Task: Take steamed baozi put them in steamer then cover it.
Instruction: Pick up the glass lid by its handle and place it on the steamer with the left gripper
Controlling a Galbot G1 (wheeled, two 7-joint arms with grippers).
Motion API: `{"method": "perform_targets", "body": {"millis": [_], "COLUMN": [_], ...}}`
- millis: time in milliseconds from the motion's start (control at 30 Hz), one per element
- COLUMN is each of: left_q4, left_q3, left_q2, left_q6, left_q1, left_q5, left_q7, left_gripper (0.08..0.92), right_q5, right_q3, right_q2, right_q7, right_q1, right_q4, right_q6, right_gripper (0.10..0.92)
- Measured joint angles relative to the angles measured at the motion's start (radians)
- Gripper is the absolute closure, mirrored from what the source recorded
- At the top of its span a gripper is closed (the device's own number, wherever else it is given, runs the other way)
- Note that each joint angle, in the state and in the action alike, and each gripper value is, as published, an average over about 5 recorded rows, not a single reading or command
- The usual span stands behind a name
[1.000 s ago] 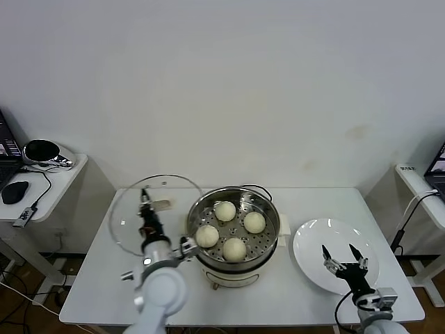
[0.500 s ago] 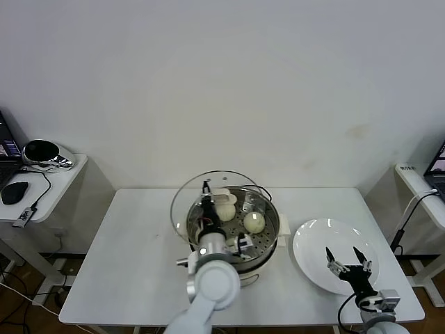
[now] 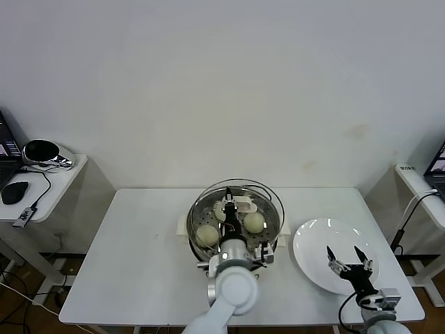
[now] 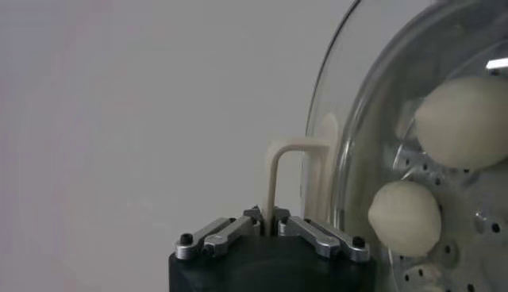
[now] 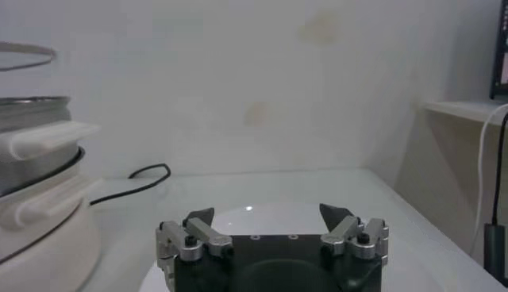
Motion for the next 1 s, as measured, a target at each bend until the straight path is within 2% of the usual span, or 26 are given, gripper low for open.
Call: {"method": "perform_targets", "body": {"millis": [1000], "left_q4": [0.048], "left_q3": [-0.018], "left_q2": [-0.008], "left_q6": [0.000], "left_q1": [0.010], "left_q5": [0.049], "left_q7": [0.021], "left_gripper": [0.852], "right_q5": [-0.014], "right_q3": [-0.005], "right_q2": [0.015], "right_q7": [-0.005], "right_q1": [0.000], "right_q4": [-0.004], "right_q6": [0.005], "right_gripper": [0.203]}}
